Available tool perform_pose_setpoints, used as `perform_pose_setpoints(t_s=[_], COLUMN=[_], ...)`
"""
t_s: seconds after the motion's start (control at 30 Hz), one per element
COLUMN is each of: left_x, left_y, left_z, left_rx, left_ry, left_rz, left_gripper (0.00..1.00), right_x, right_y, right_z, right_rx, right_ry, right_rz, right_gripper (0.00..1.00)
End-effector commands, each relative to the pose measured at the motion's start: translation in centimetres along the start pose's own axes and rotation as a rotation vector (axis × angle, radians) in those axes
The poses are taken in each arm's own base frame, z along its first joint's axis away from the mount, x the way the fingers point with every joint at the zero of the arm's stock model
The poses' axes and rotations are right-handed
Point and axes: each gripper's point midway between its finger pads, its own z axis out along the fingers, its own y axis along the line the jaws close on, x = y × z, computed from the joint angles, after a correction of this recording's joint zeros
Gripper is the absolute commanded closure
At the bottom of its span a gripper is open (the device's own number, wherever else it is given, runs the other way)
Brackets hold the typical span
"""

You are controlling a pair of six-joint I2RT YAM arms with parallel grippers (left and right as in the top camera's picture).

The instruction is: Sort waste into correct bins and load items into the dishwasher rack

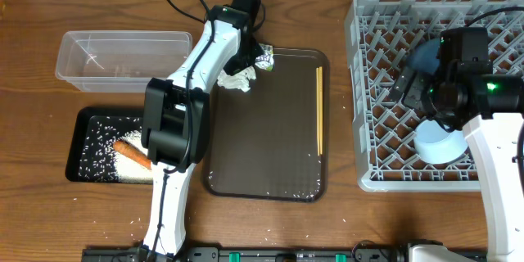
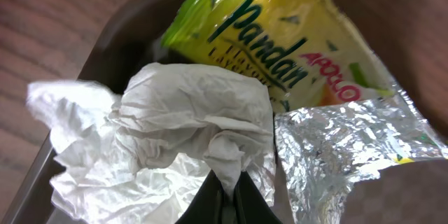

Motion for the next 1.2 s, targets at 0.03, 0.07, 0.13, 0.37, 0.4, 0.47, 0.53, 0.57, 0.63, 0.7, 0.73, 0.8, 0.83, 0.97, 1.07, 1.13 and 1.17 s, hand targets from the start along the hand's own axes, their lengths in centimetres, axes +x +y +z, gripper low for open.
perform_pose_setpoints(t_s=[0.03,0.07,0.13,0.37,0.4,0.47,0.53,0.57,0.63,0.7,0.73,0.8,0.83,0.97,1.07,1.13,1.17], left_x=[0.4,0.5,0.8,1.9,1.8,1.6,0.9,0.4,-0.8,-2.5,-3.2,-4.5,-5.0,-7.4,-9.1,-9.8,-9.9], left_y=[0.1,0.0,-0.2,0.7,0.7,0.6,0.5,0.6,1.5,3.0,3.7,5.5,6.2,9.4,12.0,13.3,13.7], left_z=[-2.2,-3.0,-5.5,-12.0,-12.8,-14.2,-15.5,-16.1,-17.1,-18.0,-18.2,-18.5,-18.5,-18.6,-18.7,-18.6,-18.4], left_rx=[0.022,0.034,0.065,0.111,0.123,0.15,0.169,0.169,0.14,0.078,0.051,-0.005,-0.022,-0.07,-0.088,-0.083,-0.073], left_ry=[0.017,0.017,0.019,0.015,0.004,-0.023,-0.068,-0.102,-0.183,-0.276,-0.309,-0.358,-0.37,-0.398,-0.405,-0.39,-0.372], left_rz=[-0.005,-0.005,-0.01,-0.041,-0.041,-0.041,-0.042,-0.045,-0.057,-0.078,-0.089,-0.117,-0.131,-0.207,-0.271,-0.307,-0.32], left_gripper=[0.94,0.94,0.94,0.94,0.94,0.94,0.94,0.94,0.94,0.94,0.94,0.94,0.94,0.94,0.85,0.47,0.2], right_x=[-0.7,-0.7,-0.7,-0.7,-0.7,-0.7,-0.7,-0.7,-0.7,-0.7,-0.7,-0.7,-0.7,-0.7,-0.7,-0.7,-0.7], right_y=[-0.3,-0.3,-0.3,-0.3,-0.3,-0.3,-0.3,-0.3,-0.3,-0.3,-0.3,-0.3,-0.3,-0.3,-0.3,-0.3,-0.3], right_z=[-0.9,-0.9,-0.9,-0.9,-0.9,-0.9,-0.9,-0.9,-0.9,-0.9,-0.9,-0.9,-0.9,-0.9,-0.9,-0.9,-0.9], right_rx=[0.002,0.002,0.002,0.002,0.002,0.002,0.002,0.002,0.002,0.002,0.002,0.002,0.002,0.002,0.002,0.002,0.002], right_ry=[-0.035,-0.035,-0.035,-0.035,-0.035,-0.035,-0.035,-0.035,-0.035,-0.035,-0.035,-0.035,-0.035,-0.035,-0.035,-0.035,-0.035], right_rz=[0.02,0.02,0.02,0.02,0.02,0.02,0.02,0.02,0.02,0.02,0.02,0.019,0.02,0.02,0.02,0.02,0.02], right_gripper=[0.01,0.01,0.01,0.01,0.01,0.01,0.01,0.01,0.01,0.01,0.01,0.01,0.01,0.01,0.01,0.01,0.01])
